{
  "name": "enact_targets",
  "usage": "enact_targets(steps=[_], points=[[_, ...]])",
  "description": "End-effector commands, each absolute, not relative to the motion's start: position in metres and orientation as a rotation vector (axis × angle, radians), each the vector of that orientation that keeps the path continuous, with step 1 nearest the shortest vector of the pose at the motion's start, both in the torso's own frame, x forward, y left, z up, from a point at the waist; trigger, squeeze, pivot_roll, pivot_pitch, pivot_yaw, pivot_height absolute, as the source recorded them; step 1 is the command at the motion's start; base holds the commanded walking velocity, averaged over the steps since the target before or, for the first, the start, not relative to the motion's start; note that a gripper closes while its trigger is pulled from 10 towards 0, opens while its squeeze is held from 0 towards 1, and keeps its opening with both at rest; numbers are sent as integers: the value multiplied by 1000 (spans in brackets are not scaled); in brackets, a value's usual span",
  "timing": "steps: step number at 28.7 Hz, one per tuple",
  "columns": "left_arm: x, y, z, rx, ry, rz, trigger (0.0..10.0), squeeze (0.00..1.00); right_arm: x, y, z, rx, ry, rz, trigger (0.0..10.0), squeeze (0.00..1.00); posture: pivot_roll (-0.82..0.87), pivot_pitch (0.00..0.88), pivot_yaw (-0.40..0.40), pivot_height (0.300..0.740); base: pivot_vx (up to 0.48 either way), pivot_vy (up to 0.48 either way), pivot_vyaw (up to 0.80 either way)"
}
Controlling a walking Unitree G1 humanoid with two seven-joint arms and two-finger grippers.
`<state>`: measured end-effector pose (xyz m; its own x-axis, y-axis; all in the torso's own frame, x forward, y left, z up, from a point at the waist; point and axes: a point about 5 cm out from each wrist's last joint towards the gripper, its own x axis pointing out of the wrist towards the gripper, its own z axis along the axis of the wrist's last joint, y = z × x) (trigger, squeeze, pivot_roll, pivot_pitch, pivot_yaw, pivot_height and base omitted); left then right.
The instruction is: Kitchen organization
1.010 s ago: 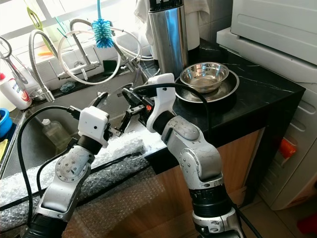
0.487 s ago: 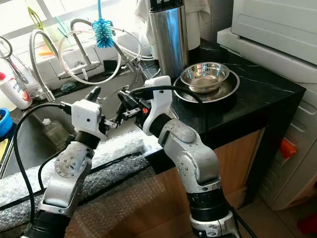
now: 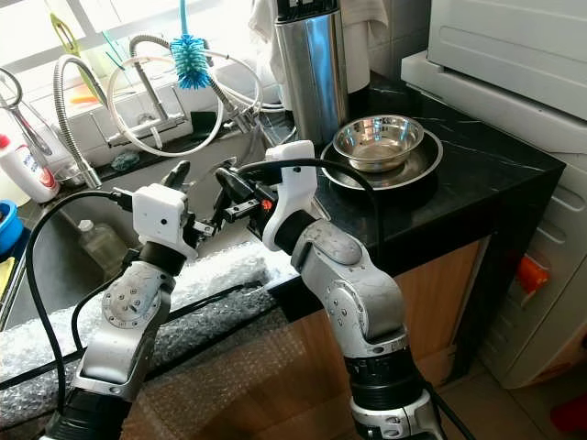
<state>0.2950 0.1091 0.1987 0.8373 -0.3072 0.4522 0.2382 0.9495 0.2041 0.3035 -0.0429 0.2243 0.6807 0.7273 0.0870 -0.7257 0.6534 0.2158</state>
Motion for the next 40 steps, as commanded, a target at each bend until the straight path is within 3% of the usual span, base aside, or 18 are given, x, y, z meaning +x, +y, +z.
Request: enact_targets(steps=[1,25,26,27,28,40], points=[[296,116,195,137,-482,-282,0,0,300,-36,229,248,-5,852,10000,0,-149,0,217,740,0,0,0],[296,113,192,127,-472,-299,0,0,302,-38,230,238,-18,838,10000,0,-152,0,213,740,0,0,0],[296,113,192,127,-472,-296,0,0,302,-38,230,240,-17,834,10000,722,-153,0,213,740,0,0,0],[296,114,192,126,-472,-295,0,0,302,-38,230,242,-17,832,10000,722,-153,0,213,740,0,0,0],[296,114,192,126,-472,-294,0,0,302,-38,230,243,-17,831,10000,1000,-152,0,213,740,0,0,0],[298,115,192,125,-470,-278,0,0,302,-39,232,248,-26,828,10000,1000,-155,0,214,740,0,0,0]])
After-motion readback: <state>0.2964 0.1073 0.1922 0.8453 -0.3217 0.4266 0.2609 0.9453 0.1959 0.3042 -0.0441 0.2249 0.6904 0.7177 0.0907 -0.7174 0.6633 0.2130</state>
